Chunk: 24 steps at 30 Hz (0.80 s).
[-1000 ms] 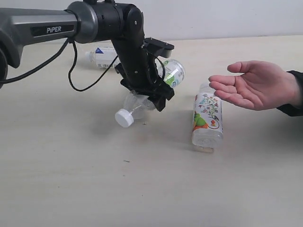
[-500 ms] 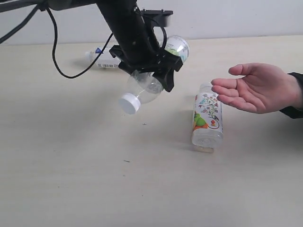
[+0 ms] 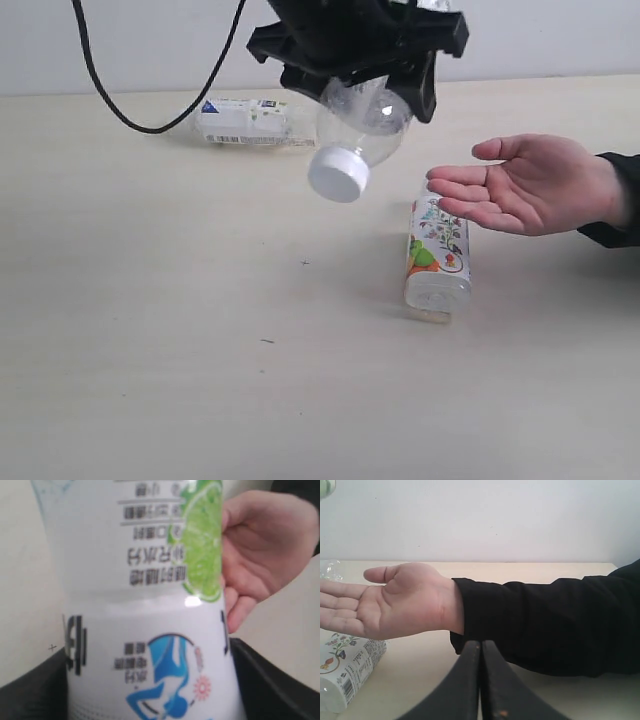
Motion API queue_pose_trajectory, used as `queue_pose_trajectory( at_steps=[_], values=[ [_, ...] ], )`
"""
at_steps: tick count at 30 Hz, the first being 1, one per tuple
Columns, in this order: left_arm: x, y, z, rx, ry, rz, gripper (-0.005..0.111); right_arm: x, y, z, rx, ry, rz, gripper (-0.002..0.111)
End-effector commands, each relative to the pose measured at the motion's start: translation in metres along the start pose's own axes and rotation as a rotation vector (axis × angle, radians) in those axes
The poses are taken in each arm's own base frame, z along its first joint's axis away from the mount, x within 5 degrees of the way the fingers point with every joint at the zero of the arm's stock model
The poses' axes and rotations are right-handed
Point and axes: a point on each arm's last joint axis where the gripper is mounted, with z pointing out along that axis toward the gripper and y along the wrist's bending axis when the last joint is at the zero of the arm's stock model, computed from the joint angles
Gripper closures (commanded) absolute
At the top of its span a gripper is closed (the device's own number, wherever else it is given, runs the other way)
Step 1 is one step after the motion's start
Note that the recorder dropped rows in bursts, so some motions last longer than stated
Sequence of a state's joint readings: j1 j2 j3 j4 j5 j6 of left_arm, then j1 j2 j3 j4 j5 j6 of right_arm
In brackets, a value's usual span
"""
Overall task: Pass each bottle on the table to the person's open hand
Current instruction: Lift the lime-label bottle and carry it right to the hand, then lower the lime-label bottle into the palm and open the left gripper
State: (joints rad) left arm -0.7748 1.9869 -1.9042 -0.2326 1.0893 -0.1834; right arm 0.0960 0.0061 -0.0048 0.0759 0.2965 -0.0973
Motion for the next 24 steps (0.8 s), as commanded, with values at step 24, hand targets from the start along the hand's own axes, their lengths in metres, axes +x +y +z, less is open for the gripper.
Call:
queue_pose_trajectory(
  at_steps=[24],
  values=[
    [0.008, -0.082, 0.07, 0.193, -0.163, -0.508, 0.107, 0.0, 0.0, 0.0, 0.005, -0.012, -0.005, 0.108]
  ],
)
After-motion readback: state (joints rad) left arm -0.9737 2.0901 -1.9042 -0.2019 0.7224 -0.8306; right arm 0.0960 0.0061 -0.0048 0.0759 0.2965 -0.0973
